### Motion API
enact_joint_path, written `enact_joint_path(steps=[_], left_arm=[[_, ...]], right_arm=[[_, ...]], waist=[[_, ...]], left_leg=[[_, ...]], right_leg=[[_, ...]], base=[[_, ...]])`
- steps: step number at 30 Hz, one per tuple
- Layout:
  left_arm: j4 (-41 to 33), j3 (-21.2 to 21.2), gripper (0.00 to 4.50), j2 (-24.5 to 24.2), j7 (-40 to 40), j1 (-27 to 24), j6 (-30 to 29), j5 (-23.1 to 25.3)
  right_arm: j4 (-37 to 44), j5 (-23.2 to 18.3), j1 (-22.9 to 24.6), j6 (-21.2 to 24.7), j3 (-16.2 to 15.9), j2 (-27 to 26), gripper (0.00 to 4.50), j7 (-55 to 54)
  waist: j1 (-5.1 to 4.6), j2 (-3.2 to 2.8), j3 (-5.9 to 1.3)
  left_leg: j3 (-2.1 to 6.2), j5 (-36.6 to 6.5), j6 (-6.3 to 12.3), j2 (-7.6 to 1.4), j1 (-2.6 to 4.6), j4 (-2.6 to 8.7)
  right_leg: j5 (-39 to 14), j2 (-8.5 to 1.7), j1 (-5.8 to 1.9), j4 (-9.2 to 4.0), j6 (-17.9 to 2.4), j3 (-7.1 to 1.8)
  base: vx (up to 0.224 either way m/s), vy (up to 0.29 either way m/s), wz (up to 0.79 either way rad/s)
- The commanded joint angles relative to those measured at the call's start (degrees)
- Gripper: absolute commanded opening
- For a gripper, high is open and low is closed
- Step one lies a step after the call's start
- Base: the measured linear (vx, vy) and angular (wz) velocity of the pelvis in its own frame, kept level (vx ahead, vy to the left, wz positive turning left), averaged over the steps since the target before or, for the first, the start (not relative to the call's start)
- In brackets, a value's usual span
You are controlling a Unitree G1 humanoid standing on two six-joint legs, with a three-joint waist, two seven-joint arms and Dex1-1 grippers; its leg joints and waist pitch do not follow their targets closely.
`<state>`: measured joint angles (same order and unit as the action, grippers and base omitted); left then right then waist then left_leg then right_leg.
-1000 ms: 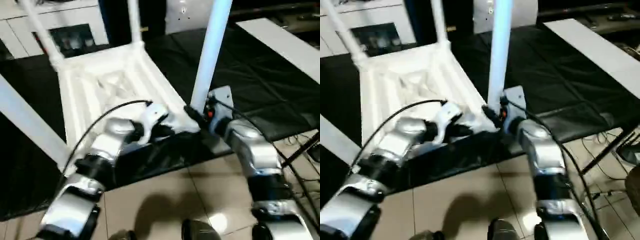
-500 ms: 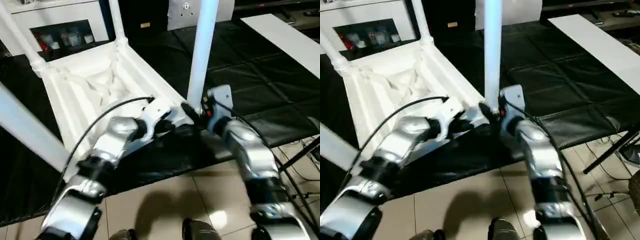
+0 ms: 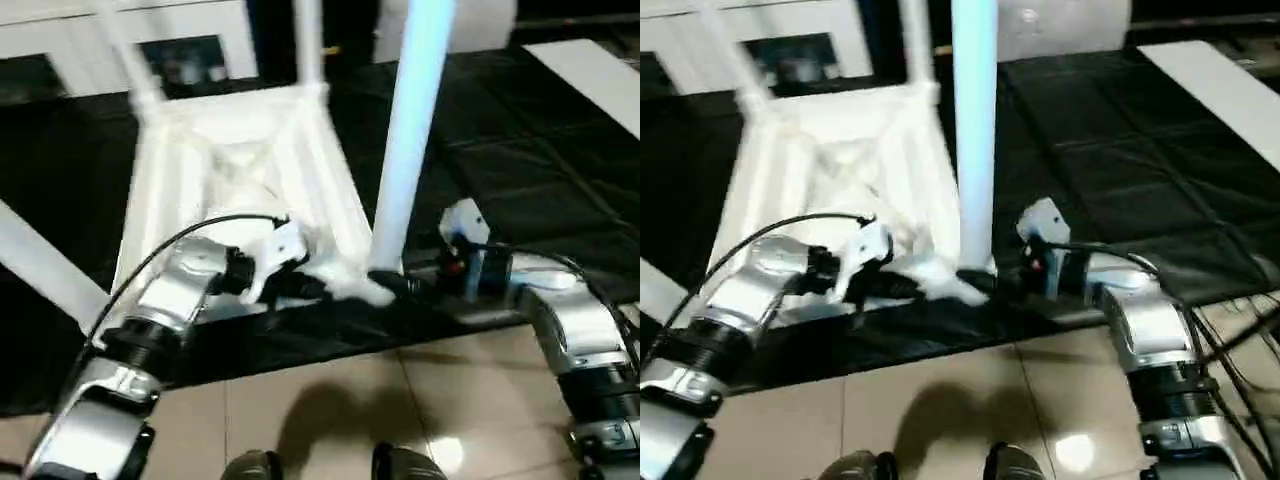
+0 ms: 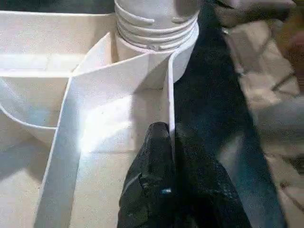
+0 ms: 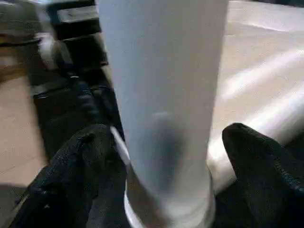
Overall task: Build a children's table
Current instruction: Rotate leg to tighten
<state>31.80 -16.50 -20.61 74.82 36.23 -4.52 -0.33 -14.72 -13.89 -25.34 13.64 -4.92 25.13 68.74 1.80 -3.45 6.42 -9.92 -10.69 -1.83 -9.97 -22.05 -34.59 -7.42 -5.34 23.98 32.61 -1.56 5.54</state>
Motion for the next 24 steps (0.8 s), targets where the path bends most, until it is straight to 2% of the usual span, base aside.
enact_joint_path(steps=[1,2,3,7,8,11,13,14,16,17,24], left_arm=[[-0.8,-2.3,0.00,0.0,4.6,1.3,2.0,-0.9],[-0.7,-2.6,0.00,-0.3,5.2,1.3,2.3,-0.8],[-0.6,-2.9,0.00,-0.7,5.9,1.4,2.6,-0.7],[0.5,-3.6,0.00,-1.7,8.1,2.0,4.2,-0.2],[1.0,-3.7,0.00,-1.9,8.6,2.2,4.6,-0.1],[1.9,-3.8,0.00,-2.1,9.4,2.6,5.3,0.1],[2.4,-3.8,0.00,-2.4,9.8,2.8,5.9,0.2],[2.5,-3.8,0.00,-2.5,9.8,2.8,6.0,0.1],[2.8,-3.8,0.00,-2.6,9.8,2.8,6.2,0.1],[3.0,-3.7,0.00,-2.6,9.9,2.9,6.5,0.1],[4.4,-3.6,0.00,-2.6,9.9,3.2,7.3,0.3]], right_arm=[[-0.4,-1.3,-1.1,-0.2,-1.0,1.0,4.02,3.7],[-0.4,-1.6,-1.3,0.0,-1.4,1.4,4.02,4.9],[-0.5,-1.9,-1.5,0.4,-1.8,1.9,3.91,6.3],[-1.6,-1.9,-2.6,0.2,-3.5,3.3,3.66,10.4],[-2.2,-1.8,-3.0,0.2,-3.9,3.6,3.45,11.7],[-3.3,-1.8,-3.9,0.3,-4.6,4.1,3.24,14.2],[-4.1,-1.7,-4.5,0.0,-5.7,4.8,3.02,16.3],[-4.3,-1.7,-4.7,-0.2,-6.0,5.1,2.90,16.7],[-4.8,-1.6,-4.9,-0.6,-6.2,5.3,2.84,17.2],[-5.1,-1.6,-5.1,-0.7,-6.1,5.2,2.61,17.5],[-5.6,-1.7,-5.4,-1.1,-6.5,5.1,2.11,18.5]], waist=[[-0.33,0.15,-5.08],[0.03,0.31,-5.13],[0.25,0.31,-5.16],[0.51,0.66,-5.25],[0.51,0.92,-5.24],[0.53,0.85,-5.12],[0.57,1.03,-5.25],[0.65,0.89,-5.20],[0.71,0.96,-5.32],[0.78,0.93,-5.37],[1.00,0.96,-5.48]], left_leg=[[0.58,-9.7,7.52,-3.37,1.38,4.01],[0.48,-9.9,7.29,-3.39,1.58,4.02],[0.51,-9.2,7.12,-3.37,1.42,4.04],[0.47,-9.1,6.92,-3.16,1.15,3.90],[0.44,-9.3,6.96,-3.06,1.03,3.86],[0.49,-9.6,6.71,-3.03,0.95,3.81],[0.51,-9.4,6.47,-3.02,0.98,3.77],[0.52,-9.5,6.45,-3.14,1.06,3.80],[0.53,-8.8,6.53,-3.19,1.03,3.79],[0.52,-8.7,6.60,-3.21,1.04,3.76],[0.52,-8.2,6.72,-3.15,0.99,3.71]], right_leg=[[-12.5,-2.97,-3.44,-2.77,-15.4,-2.84],[-12.6,-3.01,-3.33,-2.82,-15.5,-2.95],[-12.2,-3.14,-3.49,-2.62,-15.6,-3.01],[-13.7,-3.36,-3.70,-2.70,-15.1,-3.02],[-14.6,-3.30,-3.71,-2.84,-14.8,-2.96],[-16.3,-3.32,-3.63,-2.91,-14.4,-2.94],[-17.0,-3.30,-3.70,-2.89,-14.1,-2.93],[-17.3,-3.28,-3.57,-2.91,-14.0,-2.93],[-16.5,-3.28,-3.58,-2.81,-14.1,-2.97],[-16.1,-3.26,-3.54,-2.78,-14.2,-2.96],[-16.2,-3.23,-3.62,-2.72,-14.1,-2.87]], base=[[0.000,0.000,0.00],[0.000,0.000,0.00],[0.000,0.000,0.00],[0.000,0.000,0.00],[0.000,0.000,0.00],[0.000,0.000,0.00],[0.000,0.000,0.00],[0.000,0.000,0.00],[0.000,0.000,0.00],[0.000,0.000,0.00],[0.000,0.000,0.00]])
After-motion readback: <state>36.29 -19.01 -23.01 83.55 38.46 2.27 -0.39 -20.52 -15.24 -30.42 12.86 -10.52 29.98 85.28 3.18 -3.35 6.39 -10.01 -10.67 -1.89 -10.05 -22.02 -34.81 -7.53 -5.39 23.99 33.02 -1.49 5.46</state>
